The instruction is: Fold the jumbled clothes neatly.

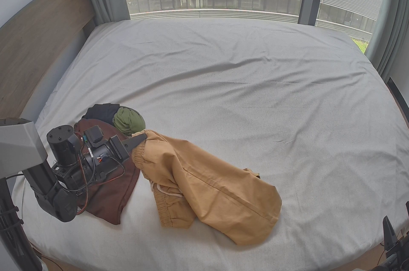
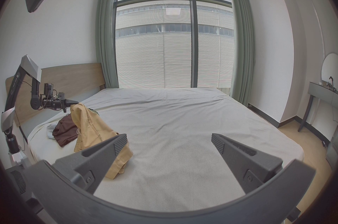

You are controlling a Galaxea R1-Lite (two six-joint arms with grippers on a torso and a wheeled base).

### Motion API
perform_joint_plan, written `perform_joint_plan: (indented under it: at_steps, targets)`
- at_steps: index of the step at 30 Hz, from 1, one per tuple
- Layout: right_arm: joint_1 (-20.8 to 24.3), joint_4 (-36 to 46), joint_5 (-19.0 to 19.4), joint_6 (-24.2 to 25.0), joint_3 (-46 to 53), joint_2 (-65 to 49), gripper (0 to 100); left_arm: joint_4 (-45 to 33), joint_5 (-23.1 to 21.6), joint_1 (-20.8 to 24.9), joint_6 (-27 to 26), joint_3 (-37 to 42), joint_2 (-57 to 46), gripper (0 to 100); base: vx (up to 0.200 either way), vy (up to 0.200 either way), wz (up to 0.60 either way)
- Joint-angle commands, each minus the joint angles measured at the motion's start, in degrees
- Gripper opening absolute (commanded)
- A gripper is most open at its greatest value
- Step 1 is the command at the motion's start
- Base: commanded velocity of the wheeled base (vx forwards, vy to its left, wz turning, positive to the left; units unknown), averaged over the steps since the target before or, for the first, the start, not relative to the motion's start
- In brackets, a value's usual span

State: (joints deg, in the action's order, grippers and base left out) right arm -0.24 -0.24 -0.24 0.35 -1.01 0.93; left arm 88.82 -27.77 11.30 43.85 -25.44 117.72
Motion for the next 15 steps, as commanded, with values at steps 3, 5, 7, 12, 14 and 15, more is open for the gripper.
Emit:
perform_joint_plan:
  at_steps: [3,5,7,12,14,15]
  targets:
    - [0.0,0.0,0.0,0.0,0.9,-0.9,100,-0.1,0.2,0.3,-0.3,0.3,0.8,0,0.000,0.000,0.00]
    - [0.1,0.0,0.1,0.1,0.9,-0.9,100,-0.1,0.2,0.5,-0.3,0.5,0.6,0,0.000,0.000,0.00]
    - [0.1,0.0,0.1,0.2,0.9,-0.9,100,-0.1,0.2,0.5,-0.2,0.7,0.5,0,0.000,0.000,0.00]
    - [0.1,0.0,0.0,0.3,0.9,-0.9,100,-0.1,0.2,0.6,-0.3,0.7,0.4,0,0.000,0.000,0.00]
    - [0.0,0.0,-0.5,1.2,0.9,-0.9,100,-0.1,0.3,0.6,-0.3,0.7,0.3,0,0.000,0.000,0.00]
    - [0.1,-0.1,-1.2,1.4,0.9,-0.9,100,-0.1,0.3,0.6,-0.3,0.7,0.2,0,0.000,0.000,0.00]
